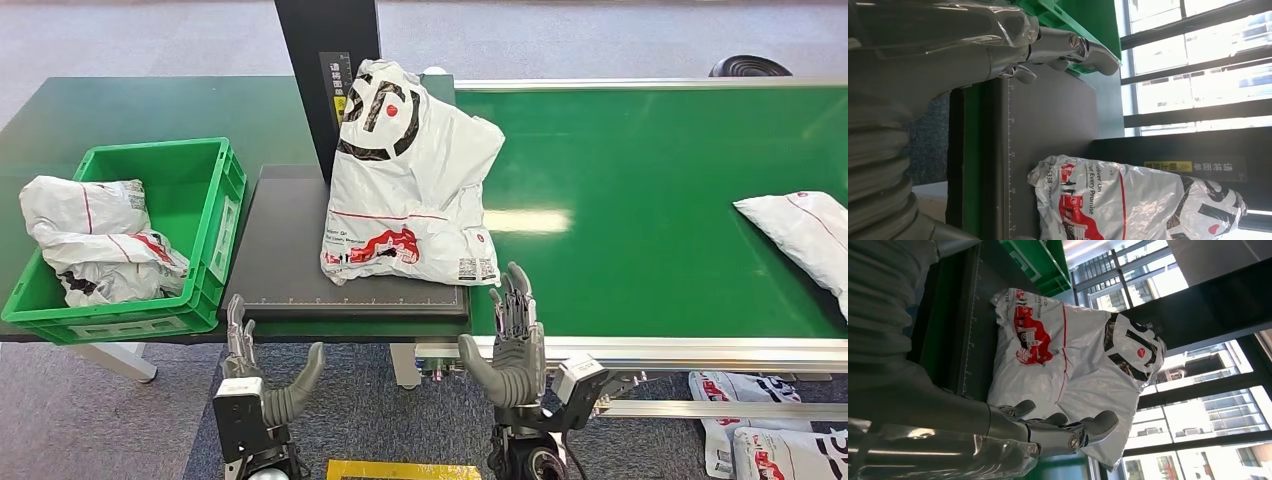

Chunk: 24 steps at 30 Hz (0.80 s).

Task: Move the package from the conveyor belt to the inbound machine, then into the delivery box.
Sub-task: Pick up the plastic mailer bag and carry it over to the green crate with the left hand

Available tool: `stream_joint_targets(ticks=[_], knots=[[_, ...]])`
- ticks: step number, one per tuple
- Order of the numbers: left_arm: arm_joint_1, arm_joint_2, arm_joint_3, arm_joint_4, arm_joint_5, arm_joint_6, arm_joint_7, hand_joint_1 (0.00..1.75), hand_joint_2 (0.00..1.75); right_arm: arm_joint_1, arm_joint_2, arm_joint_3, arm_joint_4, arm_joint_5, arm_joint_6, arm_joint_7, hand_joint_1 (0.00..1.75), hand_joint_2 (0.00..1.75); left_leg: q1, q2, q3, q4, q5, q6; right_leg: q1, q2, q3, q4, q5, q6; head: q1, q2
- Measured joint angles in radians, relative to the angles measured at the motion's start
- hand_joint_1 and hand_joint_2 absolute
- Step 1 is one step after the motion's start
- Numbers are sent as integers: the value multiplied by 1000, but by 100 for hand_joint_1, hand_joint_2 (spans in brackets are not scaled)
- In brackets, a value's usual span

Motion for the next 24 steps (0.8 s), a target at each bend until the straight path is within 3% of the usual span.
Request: stream_joint_targets(ticks=[14, 18, 24], knots=[[-31, 35, 62, -134, -179, -43, 29, 0, 175, 29, 2, 2, -24, -17, 49, 0, 0, 175, 0, 0, 0, 0, 0, 0, 0, 0, 0, 0, 0, 0, 0, 0], [-89, 64, 78, -149, -246, -55, 54, 0, 175, 28, 6, 4, -24, -25, 64, 0, 0, 175, 0, 0, 1, 0, 1, 0, 0, 0, 0, 0, 0, 0, 0, 0], [-277, 149, 64, -43, -573, -82, 219, 0, 175, 18, 8, 25, -20, -9, 79, 0, 0, 175, 0, 0, 1, 0, 2, 0, 0, 0, 1, 0, 1, -1, 0, 0]])
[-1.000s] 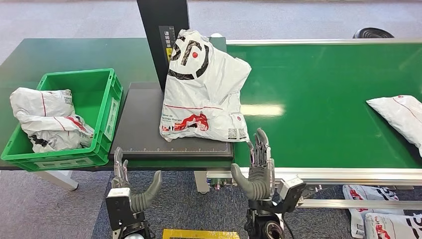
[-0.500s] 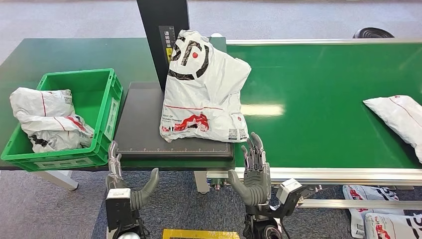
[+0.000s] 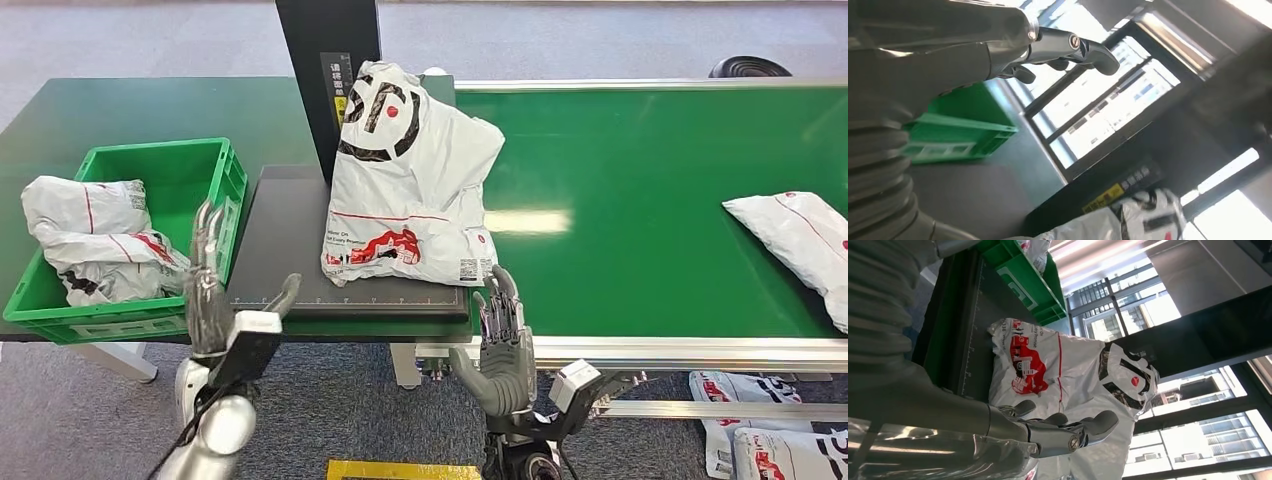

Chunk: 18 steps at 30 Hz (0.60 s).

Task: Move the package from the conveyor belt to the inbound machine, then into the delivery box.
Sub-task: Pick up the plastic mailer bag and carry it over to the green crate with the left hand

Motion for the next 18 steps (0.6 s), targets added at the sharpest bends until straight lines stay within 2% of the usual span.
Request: stream_joint_targets(ticks=[4, 9, 14, 18], knots=[[-184, 57, -49, 168, -176, -79, 77, 0, 175, -7, 0, 4, 5, -2, 36, 0, 0, 175, 0, 0, 0, 0, 1, 0, 0, 0, 0, 0, 1, -1, 0, 0], [-448, 109, -123, 435, -271, -212, 105, 0, 175, -7, 3, 1, 6, -4, 84, 0, 0, 175, 0, 0, 1, 0, 2, 0, 0, 0, 0, 0, 2, -1, 0, 0], [-662, 110, -198, 647, -324, -357, 143, 0, 175, -7, 6, -10, 7, 9, 81, 0, 0, 175, 0, 1, 0, 0, 2, 0, 0, 0, -1, 0, 2, -1, 0, 0], [-773, 93, -253, 753, -374, -451, 168, 0, 175, -9, 8, -19, 8, 15, 65, 0, 0, 175, 0, 1, -1, 0, 1, 0, 0, 0, -1, 0, 2, -1, 0, 0]])
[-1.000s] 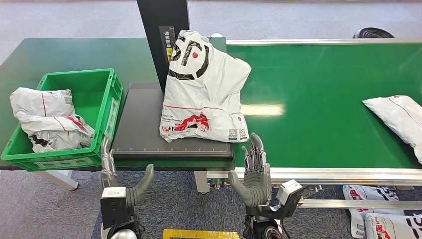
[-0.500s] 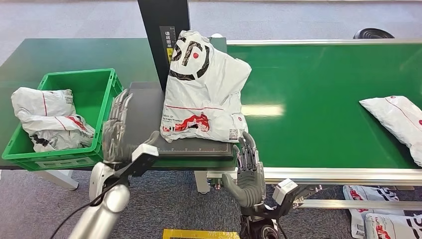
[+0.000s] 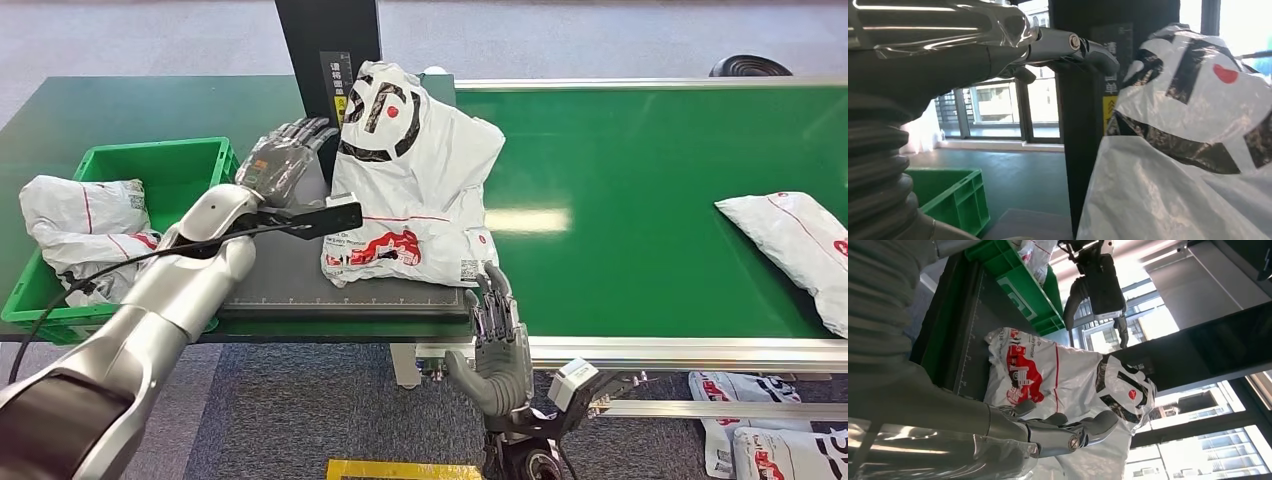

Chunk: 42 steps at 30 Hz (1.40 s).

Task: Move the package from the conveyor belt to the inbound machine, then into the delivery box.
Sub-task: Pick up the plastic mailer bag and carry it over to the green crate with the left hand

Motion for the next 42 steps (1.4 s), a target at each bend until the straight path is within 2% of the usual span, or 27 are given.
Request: stream_joint_targets(ticks=[7, 11, 14, 21, 29, 35, 42], knots=[[-126, -40, -99, 119, -72, -160, -41, 0, 175, -1, 5, -10, 0, 4, -11, 0, 0, 175, 0, 0, -1, 0, 0, 0, 0, 0, -1, 0, 0, 0, 0, 0], [-169, -69, -155, 157, -103, -238, -103, 0, 175, -1, 9, -10, 0, 6, -12, 0, 0, 175, 0, 0, -1, 0, 0, 0, 0, 0, -1, 0, 0, 0, 0, 0], [-186, -90, -195, 174, -120, -263, -133, 0, 175, -1, 11, -10, 0, 6, -10, 0, 0, 175, 0, 0, -1, 0, 0, 0, 0, 0, -1, 0, 0, 0, 0, 0], [-193, -127, -263, 193, -139, -269, -159, 0, 175, -8, 19, -6, 6, 6, 18, 0, 0, 175, 0, 0, -1, 0, 0, 0, 0, 0, -1, 0, 0, 0, 0, 0], [-182, -164, -296, 206, -125, -256, -153, 0, 175, -17, 27, -6, 17, 12, 21, 0, 0, 175, 0, 0, -1, 0, 0, 0, 0, 0, -1, 0, 0, 0, 0, 0], [-161, -163, -298, 217, -111, -235, -125, 0, 175, -17, 28, -6, 21, 8, 17, 0, 0, 175, 0, 0, -1, 0, 0, 0, 0, 0, -1, 0, 0, 0, 0, 0], [-123, -136, -299, 234, -115, -203, -74, 0, 175, -17, 28, -10, 22, 14, 17, 0, 0, 175, 0, 0, -1, 0, 0, 0, 0, 0, -1, 0, 0, 0, 0, 0]])
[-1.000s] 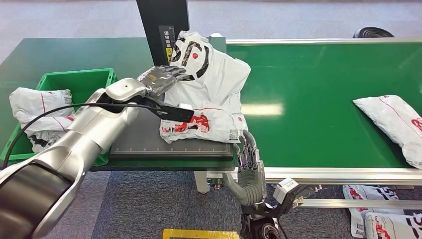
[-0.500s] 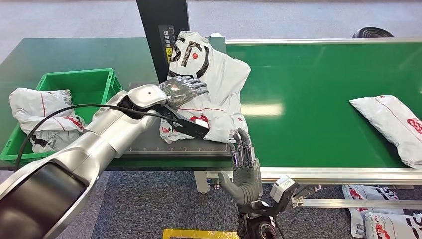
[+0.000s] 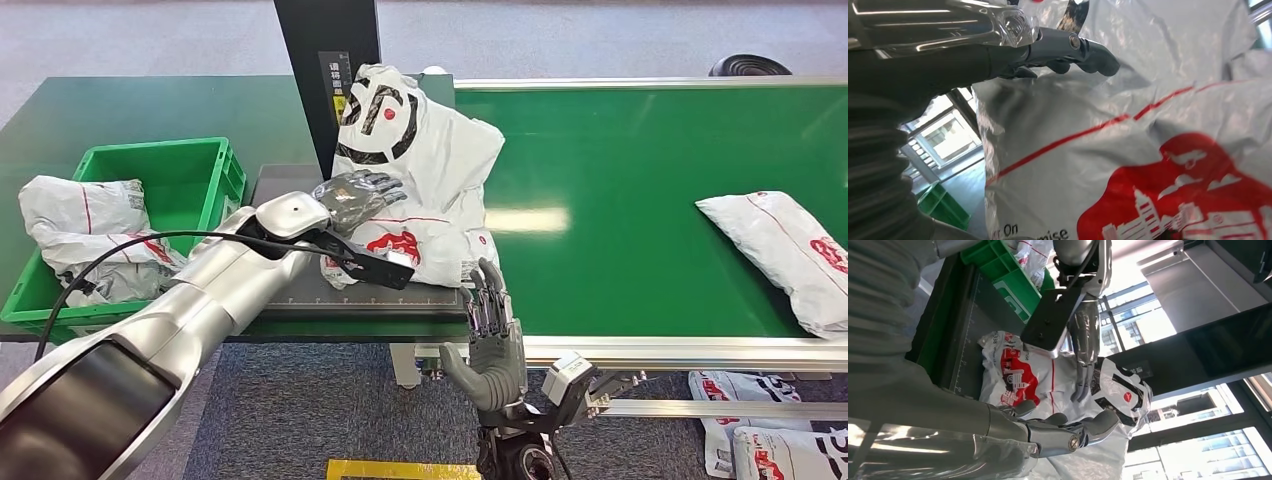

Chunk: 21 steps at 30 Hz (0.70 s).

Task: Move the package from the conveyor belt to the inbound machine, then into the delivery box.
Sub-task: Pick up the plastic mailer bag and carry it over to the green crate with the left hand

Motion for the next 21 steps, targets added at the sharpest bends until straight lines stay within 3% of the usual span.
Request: stream_joint_targets(ticks=[9, 21], knots=[[56, 52, -5, 19, -17, 38, 79, 0, 175, 1, 0, -5, 0, 10, -1, 0, 0, 175, 0, 0, 0, 0, 0, 0, 0, 0, 0, 0, 0, 0, 0, 0], [117, 107, 7, 28, -8, 71, 94, 0, 175, 6, -3, -10, -1, 9, -16, 0, 0, 175, 0, 0, 1, 0, 0, 0, 0, 0, 0, 0, 0, 0, 0, 0]])
